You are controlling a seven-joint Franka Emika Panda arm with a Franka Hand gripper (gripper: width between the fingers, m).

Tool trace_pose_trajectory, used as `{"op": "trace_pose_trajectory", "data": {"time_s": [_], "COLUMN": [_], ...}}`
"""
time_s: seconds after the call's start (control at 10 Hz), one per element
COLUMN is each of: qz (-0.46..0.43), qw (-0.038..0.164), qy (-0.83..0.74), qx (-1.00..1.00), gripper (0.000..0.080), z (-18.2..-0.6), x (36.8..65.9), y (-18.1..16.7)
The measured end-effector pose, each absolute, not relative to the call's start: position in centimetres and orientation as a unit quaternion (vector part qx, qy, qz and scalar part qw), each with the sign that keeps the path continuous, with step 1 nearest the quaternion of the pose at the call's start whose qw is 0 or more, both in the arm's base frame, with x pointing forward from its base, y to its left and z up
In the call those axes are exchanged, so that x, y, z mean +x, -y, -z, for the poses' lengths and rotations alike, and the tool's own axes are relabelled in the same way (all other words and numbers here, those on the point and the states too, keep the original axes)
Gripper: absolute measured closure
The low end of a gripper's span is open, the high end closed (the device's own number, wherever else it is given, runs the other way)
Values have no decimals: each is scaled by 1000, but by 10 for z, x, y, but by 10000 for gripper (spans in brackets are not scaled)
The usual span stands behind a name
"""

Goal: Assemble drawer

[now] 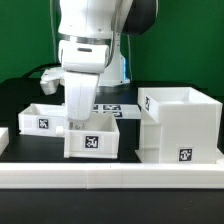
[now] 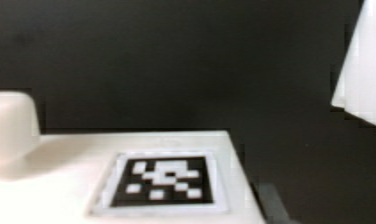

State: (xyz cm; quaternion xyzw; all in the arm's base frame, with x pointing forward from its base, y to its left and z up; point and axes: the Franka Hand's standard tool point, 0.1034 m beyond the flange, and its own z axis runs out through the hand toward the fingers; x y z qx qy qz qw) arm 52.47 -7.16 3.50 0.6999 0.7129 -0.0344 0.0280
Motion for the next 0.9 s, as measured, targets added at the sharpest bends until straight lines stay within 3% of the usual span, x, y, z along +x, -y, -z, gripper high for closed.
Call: {"op": "trace_pose_trajectory", "data": {"time_s": [0.9], "qz": [28], "qw": [14], "qy": [-697], "qx": [716], "gripper": [758], "z": [-26], "x": [530], "y": [20]}}
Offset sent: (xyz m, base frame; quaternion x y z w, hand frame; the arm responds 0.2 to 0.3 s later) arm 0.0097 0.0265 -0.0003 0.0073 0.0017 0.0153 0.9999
